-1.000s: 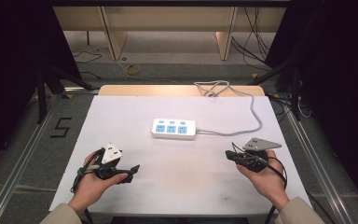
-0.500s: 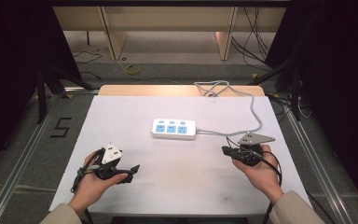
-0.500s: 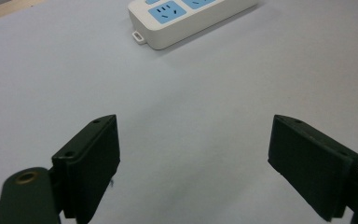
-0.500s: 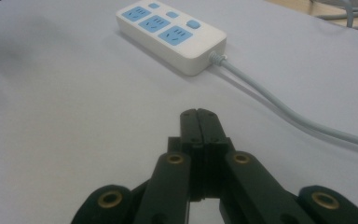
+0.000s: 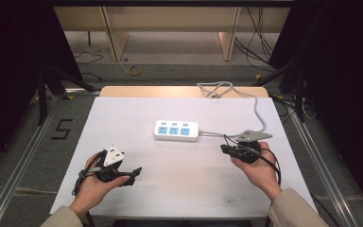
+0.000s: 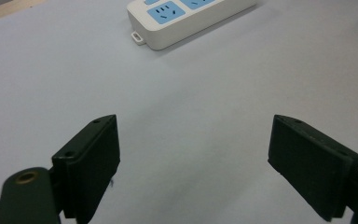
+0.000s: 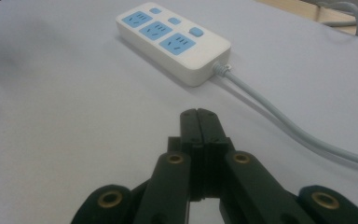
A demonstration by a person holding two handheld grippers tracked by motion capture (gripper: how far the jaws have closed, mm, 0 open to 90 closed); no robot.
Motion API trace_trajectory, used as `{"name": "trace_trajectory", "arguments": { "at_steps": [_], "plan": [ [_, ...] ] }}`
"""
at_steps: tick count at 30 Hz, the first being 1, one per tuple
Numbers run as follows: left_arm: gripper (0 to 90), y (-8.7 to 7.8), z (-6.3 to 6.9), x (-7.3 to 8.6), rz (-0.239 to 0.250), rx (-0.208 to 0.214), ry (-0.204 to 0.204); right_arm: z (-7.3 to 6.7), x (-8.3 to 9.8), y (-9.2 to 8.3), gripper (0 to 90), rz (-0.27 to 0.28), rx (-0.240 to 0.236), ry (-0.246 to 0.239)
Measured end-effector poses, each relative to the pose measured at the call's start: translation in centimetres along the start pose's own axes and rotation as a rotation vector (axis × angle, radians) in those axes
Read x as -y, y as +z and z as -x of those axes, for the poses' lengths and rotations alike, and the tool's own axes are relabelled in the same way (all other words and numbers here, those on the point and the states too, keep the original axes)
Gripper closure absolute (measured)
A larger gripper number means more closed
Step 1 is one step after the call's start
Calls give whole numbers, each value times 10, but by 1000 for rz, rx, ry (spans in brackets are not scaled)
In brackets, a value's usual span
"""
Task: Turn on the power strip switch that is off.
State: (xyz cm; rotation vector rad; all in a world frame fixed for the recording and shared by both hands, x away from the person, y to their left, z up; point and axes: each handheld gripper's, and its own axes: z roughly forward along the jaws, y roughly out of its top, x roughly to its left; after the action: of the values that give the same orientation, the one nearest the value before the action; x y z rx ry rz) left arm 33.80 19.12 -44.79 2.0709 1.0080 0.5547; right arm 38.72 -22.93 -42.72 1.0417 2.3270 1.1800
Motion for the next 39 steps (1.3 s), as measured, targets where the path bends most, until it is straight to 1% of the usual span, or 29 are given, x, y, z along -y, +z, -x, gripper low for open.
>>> {"name": "trace_trajectory", "arguments": {
  "at_steps": [10, 23, 39],
  "plan": [
    [162, 0, 0, 0, 0, 1, -1, 0, -9, 10, 900, -4, -1, -6],
    [162, 0, 0, 0, 2, 2, 0, 2, -15, 17, 900, -8, -2, -5],
    [165, 1, 1, 0, -1, 5, -3, -1, -24, 29, 900, -14, -8, -13]
  ]
}}
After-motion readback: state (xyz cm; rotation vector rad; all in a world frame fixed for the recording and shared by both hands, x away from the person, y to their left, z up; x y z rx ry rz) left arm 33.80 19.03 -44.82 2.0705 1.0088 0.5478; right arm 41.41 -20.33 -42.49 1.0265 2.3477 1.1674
